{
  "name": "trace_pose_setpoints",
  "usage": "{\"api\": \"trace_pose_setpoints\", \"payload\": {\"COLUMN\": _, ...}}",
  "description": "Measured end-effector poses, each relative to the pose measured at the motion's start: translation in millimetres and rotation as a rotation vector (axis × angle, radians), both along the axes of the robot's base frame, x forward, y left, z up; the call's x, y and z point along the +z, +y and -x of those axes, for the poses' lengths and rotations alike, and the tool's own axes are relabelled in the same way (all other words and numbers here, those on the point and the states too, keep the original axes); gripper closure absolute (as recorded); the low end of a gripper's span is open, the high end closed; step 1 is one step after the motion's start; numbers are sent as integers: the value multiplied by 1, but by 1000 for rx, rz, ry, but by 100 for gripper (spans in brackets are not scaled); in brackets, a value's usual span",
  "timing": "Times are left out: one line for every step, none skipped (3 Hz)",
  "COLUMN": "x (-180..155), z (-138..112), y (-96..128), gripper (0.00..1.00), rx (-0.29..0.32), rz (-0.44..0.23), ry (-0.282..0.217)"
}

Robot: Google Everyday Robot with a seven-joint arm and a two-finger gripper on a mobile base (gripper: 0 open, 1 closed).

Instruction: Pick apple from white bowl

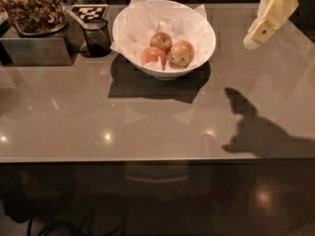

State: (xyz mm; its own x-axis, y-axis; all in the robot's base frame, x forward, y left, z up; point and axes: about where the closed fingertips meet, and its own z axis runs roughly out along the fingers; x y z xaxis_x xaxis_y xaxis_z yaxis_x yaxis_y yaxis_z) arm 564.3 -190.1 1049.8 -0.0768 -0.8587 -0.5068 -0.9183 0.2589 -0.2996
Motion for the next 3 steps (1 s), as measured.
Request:
{"api": "trace_pose_setpoints", "payload": {"x": -15, "z": -23, "y": 6, "gripper": 0, "rx": -3, "rz": -57, "ry": 31}}
{"api": "trace_pose_setpoints", "payload": {"x": -35, "z": -62, "y": 23, "gripper": 0, "rx": 19, "rz": -103, "ry": 62}}
{"api": "trace_pose_setpoints", "payload": {"x": -36, "z": -69, "y": 24, "gripper": 19, "rx": 15, "rz": -110, "ry": 49}}
